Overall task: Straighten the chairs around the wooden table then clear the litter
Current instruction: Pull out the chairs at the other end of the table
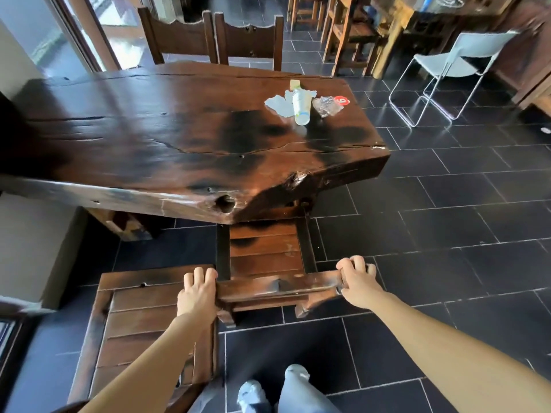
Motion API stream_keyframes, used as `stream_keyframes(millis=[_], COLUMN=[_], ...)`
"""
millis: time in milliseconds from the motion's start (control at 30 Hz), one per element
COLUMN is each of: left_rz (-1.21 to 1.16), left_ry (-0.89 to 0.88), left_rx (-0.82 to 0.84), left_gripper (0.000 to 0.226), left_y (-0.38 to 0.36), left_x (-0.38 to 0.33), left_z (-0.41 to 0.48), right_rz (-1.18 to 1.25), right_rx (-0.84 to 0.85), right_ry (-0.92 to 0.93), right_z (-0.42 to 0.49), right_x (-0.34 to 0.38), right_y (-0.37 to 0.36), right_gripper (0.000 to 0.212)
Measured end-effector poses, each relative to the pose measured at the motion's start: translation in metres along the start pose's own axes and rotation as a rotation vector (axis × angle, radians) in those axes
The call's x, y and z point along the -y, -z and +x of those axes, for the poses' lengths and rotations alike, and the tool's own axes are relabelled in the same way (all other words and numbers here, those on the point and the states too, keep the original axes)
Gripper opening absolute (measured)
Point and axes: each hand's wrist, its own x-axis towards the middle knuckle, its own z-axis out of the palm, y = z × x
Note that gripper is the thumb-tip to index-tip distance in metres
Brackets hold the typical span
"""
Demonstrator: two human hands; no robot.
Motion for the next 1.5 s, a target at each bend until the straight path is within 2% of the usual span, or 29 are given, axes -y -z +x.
stream_keyframes(millis=[100, 300, 500, 667, 800, 1067, 1167, 1333, 1500], left_rz=[-0.031, -0.036, -0.049, -0.082, -0.064, -0.069, -0.173, -0.300, -0.304], left_ry=[0.028, 0.061, 0.038, 0.004, -0.013, 0.088, 0.090, 0.074, 0.235], left_rx=[0.016, 0.054, 0.035, 0.019, 0.000, 0.092, 0.112, 0.062, -0.015], left_gripper=[0.059, 0.058, 0.057, 0.054, 0.060, 0.077, 0.071, 0.065, 0.070], left_y=[0.003, 0.007, 0.006, -0.003, -0.013, -0.006, -0.007, -0.028, -0.035], left_x=[-0.004, -0.004, 0.002, -0.003, -0.010, -0.021, -0.029, -0.031, 0.006], left_z=[-0.005, -0.005, -0.004, -0.009, -0.011, -0.017, -0.038, -0.095, -0.154], right_rz=[0.014, 0.072, 0.085, 0.073, 0.082, 0.139, 0.202, 0.182, 0.174], right_rx=[-0.011, -0.171, -0.029, -0.042, -0.065, -0.015, -0.011, -0.112, -0.175], right_ry=[-0.009, -0.053, 0.028, 0.030, -0.003, -0.031, -0.063, -0.059, -0.109], right_z=[0.001, 0.000, 0.012, 0.011, 0.008, 0.008, 0.006, 0.003, -0.001], right_x=[-0.001, 0.006, -0.008, -0.019, -0.020, -0.011, -0.014, -0.015, -0.014], right_y=[-0.001, -0.013, -0.006, -0.002, -0.001, 0.003, 0.003, 0.003, -0.001], right_gripper=[0.045, 0.043, 0.046, 0.045, 0.045, 0.042, 0.037, 0.024, 0.024])
